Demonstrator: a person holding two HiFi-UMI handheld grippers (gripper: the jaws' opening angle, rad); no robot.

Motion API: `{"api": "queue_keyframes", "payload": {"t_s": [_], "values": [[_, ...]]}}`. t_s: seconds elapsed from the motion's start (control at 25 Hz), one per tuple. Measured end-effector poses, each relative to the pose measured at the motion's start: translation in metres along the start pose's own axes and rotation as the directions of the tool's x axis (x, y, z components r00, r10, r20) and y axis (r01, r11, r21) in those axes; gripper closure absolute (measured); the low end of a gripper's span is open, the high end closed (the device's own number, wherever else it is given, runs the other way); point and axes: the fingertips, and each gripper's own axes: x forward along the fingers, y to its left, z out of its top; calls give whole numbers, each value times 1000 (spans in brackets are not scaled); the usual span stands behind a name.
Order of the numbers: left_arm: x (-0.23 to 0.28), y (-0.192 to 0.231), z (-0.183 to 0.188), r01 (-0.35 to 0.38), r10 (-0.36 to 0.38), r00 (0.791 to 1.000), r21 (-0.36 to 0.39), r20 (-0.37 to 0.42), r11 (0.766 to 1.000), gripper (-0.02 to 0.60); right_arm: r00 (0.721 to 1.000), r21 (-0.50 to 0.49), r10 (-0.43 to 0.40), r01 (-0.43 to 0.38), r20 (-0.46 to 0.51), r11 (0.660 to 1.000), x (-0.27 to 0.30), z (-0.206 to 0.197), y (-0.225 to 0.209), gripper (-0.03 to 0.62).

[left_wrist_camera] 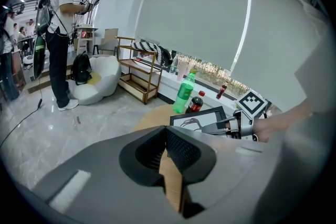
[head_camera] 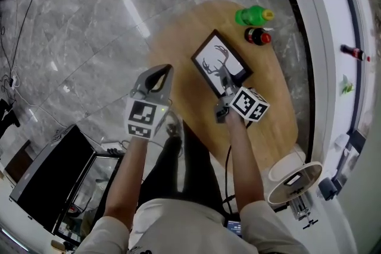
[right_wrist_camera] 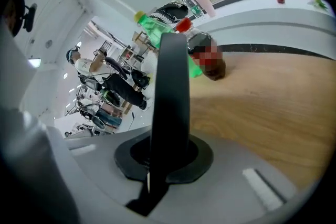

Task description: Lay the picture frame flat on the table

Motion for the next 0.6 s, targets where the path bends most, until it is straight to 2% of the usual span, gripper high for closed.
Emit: {"api": "queue_keyframes", "payload": {"t_s": [0.32,0.6], "values": [[-1,0,-1,6,-6,1000,4,-6,1000,571,999,94,-5,8,-36,996,13,-7,-16,554],[0,-3,-3,16,-16,1000,10,-8,1000,571,999,117,3,3,-46,993,15,-12,-24,538]]}}
